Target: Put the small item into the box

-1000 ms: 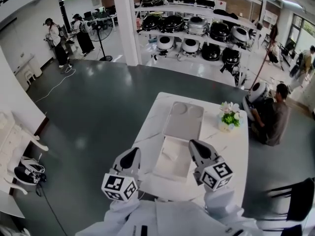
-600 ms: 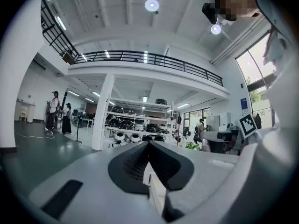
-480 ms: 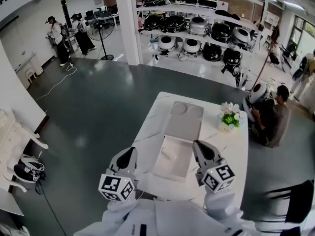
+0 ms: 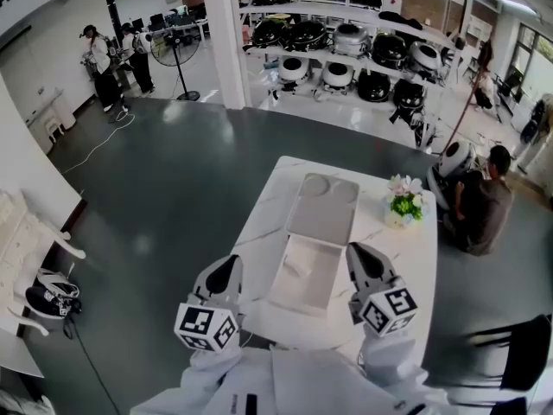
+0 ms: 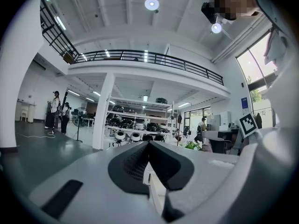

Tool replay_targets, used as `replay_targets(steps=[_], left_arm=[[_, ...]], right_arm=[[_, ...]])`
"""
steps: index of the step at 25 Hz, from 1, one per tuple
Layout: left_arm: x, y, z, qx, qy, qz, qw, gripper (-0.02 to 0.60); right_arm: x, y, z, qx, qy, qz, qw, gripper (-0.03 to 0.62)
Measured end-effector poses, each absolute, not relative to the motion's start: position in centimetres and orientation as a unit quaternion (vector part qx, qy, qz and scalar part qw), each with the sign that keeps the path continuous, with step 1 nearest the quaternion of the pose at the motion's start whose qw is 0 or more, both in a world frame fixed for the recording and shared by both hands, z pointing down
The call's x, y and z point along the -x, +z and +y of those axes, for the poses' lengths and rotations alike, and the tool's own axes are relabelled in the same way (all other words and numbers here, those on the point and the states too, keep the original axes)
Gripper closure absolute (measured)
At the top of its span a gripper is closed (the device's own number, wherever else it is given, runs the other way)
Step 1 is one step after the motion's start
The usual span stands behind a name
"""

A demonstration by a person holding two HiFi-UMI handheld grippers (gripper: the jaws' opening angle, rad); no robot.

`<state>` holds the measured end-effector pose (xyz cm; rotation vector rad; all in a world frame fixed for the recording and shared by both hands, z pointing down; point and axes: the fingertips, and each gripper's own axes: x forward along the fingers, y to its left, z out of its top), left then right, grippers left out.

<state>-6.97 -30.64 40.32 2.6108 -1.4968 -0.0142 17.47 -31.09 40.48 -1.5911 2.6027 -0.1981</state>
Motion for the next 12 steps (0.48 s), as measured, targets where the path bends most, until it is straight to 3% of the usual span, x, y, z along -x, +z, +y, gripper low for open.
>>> replay_targets(steps=[12], left_arm=[[6.81, 40.88, -31.1, -0.864, -0.005, -0.499, 0.069, 0.583]], right_arm=[[-17.87, 40.88, -31.47, 0.522, -0.068, 0.849, 0.043, 0.602]])
